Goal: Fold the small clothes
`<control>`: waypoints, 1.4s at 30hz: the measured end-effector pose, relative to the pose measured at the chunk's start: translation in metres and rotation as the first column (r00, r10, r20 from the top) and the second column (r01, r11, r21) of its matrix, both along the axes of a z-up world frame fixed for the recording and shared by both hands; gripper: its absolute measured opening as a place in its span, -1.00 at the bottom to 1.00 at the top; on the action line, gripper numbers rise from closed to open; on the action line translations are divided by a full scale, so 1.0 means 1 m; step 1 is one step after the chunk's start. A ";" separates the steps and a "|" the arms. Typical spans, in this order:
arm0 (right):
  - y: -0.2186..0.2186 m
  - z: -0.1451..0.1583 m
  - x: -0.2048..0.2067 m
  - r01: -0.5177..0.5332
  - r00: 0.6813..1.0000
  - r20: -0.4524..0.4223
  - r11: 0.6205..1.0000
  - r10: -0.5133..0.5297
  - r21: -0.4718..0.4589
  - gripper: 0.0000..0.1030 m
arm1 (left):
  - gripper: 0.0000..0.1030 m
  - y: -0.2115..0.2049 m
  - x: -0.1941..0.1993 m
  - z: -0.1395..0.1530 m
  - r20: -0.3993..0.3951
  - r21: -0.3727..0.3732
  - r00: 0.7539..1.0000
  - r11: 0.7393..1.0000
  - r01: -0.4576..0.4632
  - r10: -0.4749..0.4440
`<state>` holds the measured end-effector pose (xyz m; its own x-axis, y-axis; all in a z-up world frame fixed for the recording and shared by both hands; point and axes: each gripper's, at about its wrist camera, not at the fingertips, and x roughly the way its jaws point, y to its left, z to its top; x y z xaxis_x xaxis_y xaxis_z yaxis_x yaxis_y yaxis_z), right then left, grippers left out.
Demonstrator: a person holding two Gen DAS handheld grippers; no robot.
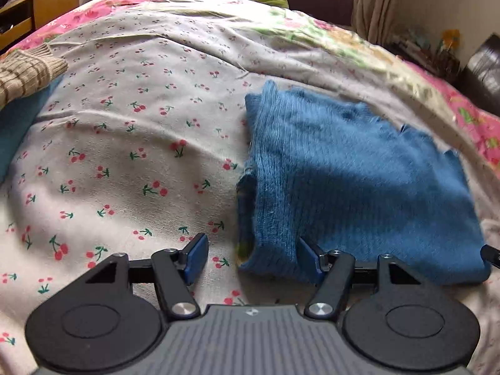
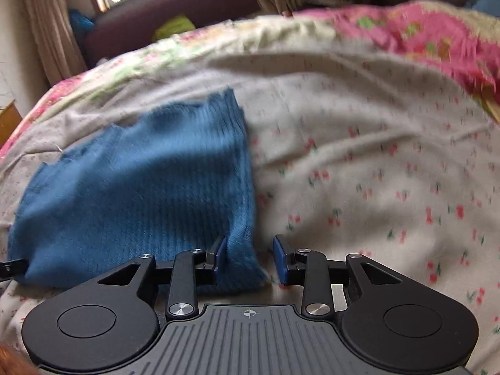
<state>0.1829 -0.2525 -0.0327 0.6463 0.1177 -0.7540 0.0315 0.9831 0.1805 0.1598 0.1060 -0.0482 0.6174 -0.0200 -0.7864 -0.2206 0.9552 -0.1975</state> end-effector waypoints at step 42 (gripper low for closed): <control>0.340 0.024 0.120 -0.590 0.789 -0.294 0.800 0.540 -0.114 0.37 | 0.49 0.019 -0.011 -0.012 0.096 -0.345 0.995 0.937 0.049 -0.017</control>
